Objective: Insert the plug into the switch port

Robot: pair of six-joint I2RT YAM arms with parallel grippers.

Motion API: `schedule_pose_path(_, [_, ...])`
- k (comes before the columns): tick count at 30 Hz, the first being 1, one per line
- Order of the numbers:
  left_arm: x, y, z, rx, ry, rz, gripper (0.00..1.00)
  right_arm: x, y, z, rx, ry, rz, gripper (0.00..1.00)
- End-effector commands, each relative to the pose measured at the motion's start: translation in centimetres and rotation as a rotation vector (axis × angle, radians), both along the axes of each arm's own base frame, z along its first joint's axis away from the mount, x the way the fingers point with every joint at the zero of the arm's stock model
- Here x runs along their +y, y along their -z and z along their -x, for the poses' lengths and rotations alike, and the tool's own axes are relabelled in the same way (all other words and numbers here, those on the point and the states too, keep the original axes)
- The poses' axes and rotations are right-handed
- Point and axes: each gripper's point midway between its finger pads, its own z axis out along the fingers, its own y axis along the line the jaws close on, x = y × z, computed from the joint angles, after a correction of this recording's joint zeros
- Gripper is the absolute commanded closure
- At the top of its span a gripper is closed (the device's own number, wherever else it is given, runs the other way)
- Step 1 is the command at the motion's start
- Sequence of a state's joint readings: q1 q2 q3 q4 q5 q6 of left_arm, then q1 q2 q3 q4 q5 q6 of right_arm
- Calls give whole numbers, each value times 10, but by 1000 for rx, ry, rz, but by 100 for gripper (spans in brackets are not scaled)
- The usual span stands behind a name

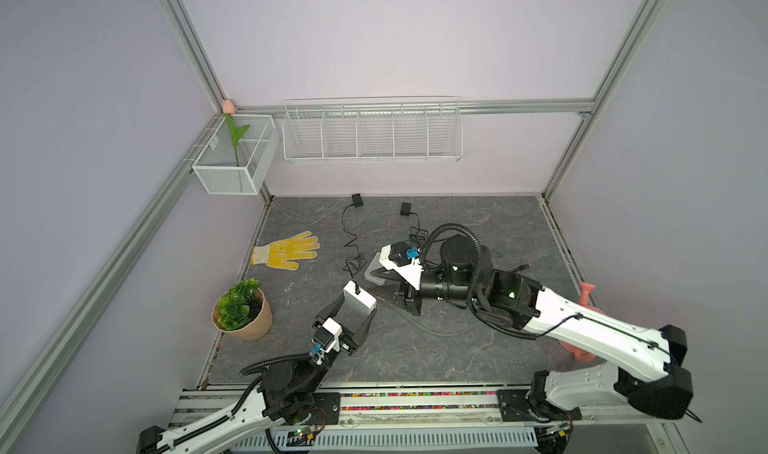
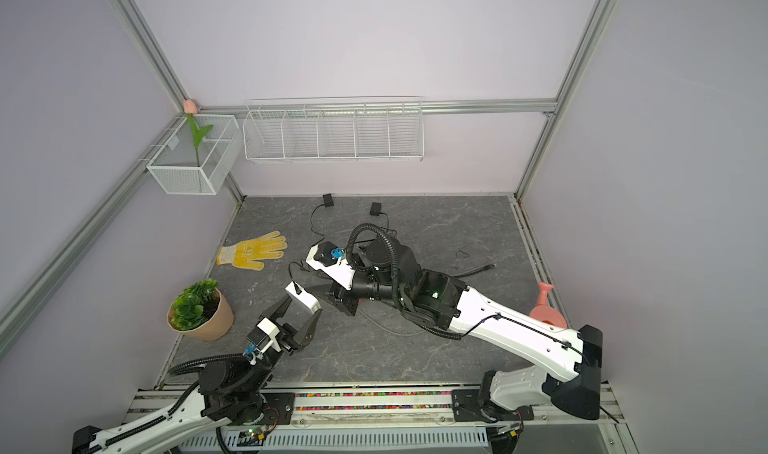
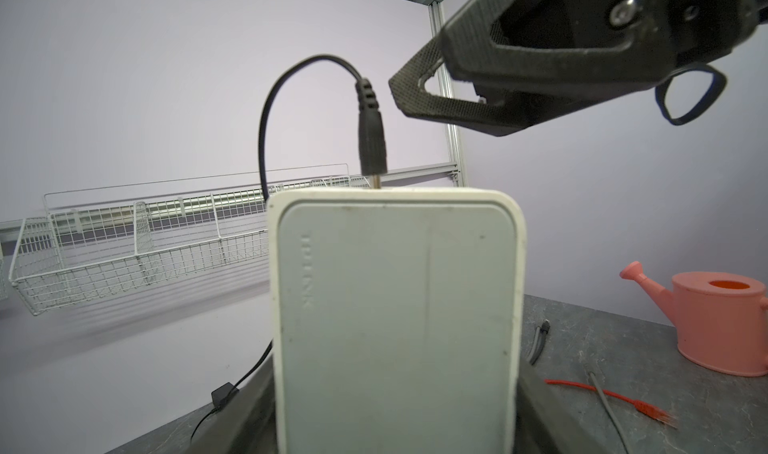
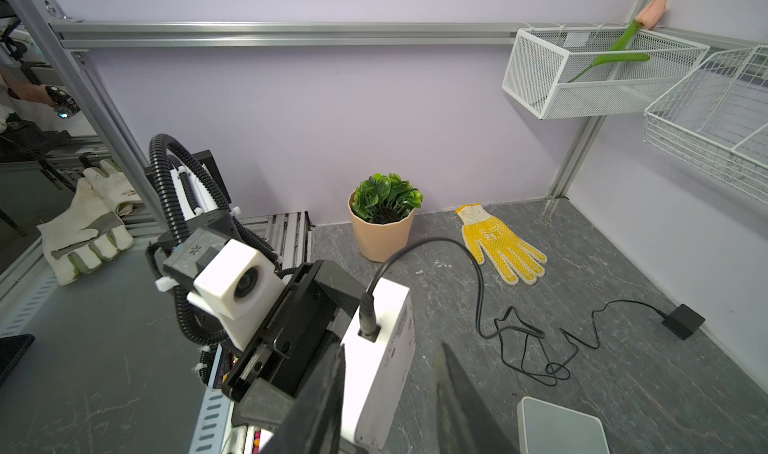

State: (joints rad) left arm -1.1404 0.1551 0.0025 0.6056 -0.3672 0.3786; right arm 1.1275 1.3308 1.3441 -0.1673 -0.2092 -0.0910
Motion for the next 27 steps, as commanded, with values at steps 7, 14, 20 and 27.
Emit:
schedule_pose_path(7, [-1,9,-1,3,-9,-17,100,20,-1,2,-23,-74,19,64])
schedule_pose_path(14, [-1,10,-2,10,-10,-21,100,25,2,1,-16,-81,28,66])
schedule_pose_path(20, [-1,11,-2,16,-15,-27,100,28,4,2,-7,-96,30,70])
schedule_pose_path(27, [1,11,-4,21,-22,-23,100,30,8,1,1,-96,42,80])
